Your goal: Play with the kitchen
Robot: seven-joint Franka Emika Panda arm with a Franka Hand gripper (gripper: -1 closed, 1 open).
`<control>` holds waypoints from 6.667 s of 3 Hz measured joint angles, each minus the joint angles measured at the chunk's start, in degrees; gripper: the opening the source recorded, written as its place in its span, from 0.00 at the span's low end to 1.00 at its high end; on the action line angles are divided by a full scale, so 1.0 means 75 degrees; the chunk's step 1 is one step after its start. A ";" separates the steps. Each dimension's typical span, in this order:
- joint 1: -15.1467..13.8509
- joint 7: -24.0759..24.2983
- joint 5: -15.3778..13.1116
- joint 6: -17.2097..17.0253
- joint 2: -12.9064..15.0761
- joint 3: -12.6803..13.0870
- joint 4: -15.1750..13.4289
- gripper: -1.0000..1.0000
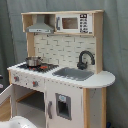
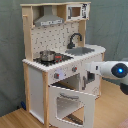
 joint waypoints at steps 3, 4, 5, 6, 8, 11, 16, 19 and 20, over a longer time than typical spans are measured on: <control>-0.0325 -0.0010 -0.1519 0.0795 -0.1353 0.0640 0.0372 1.00; -0.0561 0.0040 -0.1779 0.1573 -0.1603 0.0726 0.0386 1.00; -0.0828 0.0289 -0.1917 0.2321 -0.1901 0.0820 0.0378 1.00; -0.1000 0.0459 -0.1950 0.3016 -0.2262 0.0830 0.0338 1.00; -0.0846 0.0526 -0.1966 0.4359 -0.2962 0.0659 -0.0374 1.00; 0.0035 0.0708 -0.2390 0.5848 -0.2991 0.0228 -0.2411 1.00; -0.1360 0.1148 -0.2448 0.8883 -0.2979 0.0360 -0.3652 1.00; -0.2655 0.1050 -0.2448 1.0970 -0.2979 0.0553 -0.3625 1.00; -0.3174 0.1033 -0.2448 1.1553 -0.2979 0.0565 -0.3618 1.00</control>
